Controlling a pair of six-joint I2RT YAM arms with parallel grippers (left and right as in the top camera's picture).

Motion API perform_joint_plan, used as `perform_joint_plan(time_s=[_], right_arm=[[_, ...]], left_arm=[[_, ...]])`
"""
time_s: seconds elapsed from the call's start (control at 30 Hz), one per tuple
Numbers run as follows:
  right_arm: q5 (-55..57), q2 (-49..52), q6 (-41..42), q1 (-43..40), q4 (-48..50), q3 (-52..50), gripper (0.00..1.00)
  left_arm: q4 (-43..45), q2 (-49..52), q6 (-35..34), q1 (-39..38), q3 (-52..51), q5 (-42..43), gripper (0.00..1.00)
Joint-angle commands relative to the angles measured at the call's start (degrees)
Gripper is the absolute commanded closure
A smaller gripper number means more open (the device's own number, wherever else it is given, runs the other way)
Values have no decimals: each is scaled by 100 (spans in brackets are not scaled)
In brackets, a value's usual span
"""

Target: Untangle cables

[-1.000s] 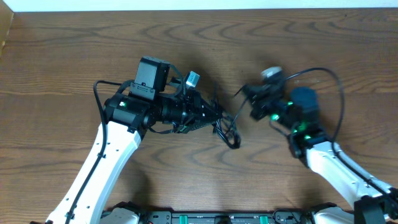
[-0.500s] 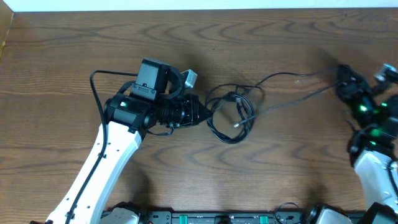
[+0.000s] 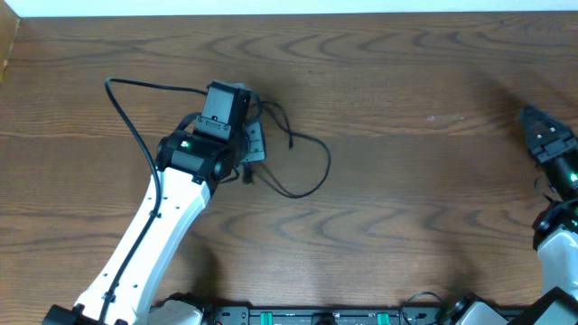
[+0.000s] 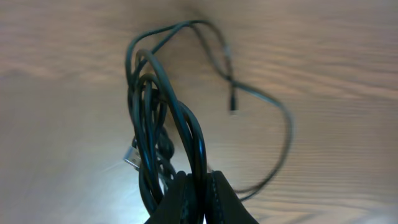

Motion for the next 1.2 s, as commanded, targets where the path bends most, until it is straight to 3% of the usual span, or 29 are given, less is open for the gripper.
perform_joint_plan(time_s=[0.0,0.07,0.1,0.13,0.2,0.3,0.37,0.47,0.5,0.6,0.63,0.8,0.9,1.17], right_arm=[[-857,173,210,420,17,42,58],[-918,256,116,752,17,42,49],[-918,286,-15,944,17,42,45],[-916,302,-144,1084,17,42,43],[-918,308,-376,1290,17,42,42],[-918,308,-474,1408,17,42,40],[-920,308,-472,1405,15,42,41],[-929,308,-474,1405,15,42,39],[-925,308,-481,1405,15,42,39],[-916,308,-498,1408,15,42,39],[-940,308,-494,1408,15,42,40],[-1235,308,-503,1449,15,42,36],[-1305,308,-555,1556,11,39,35],[-1519,313,-562,2295,-9,39,33]], left_arm=[[466,48,1104,-201,-39,2022,93],[667,46,2092,-358,-39,3154,92],[743,46,2527,-466,-39,3423,92],[763,48,2605,-542,-39,3119,92],[680,59,2199,-688,-39,1294,93],[479,214,1270,-979,-61,-2621,93],[496,278,1368,-1174,-15,-2979,93],[695,120,1878,-1711,160,-1672,93],[942,46,2041,-1895,157,-1812,92],[1515,59,1698,-2048,157,-3738,93],[1683,55,1698,-2046,160,-3807,92],[1692,-129,1687,-2037,175,-1615,93],[1602,-245,1316,-1969,175,-420,92],[1200,-328,1134,-1294,175,2181,92]])
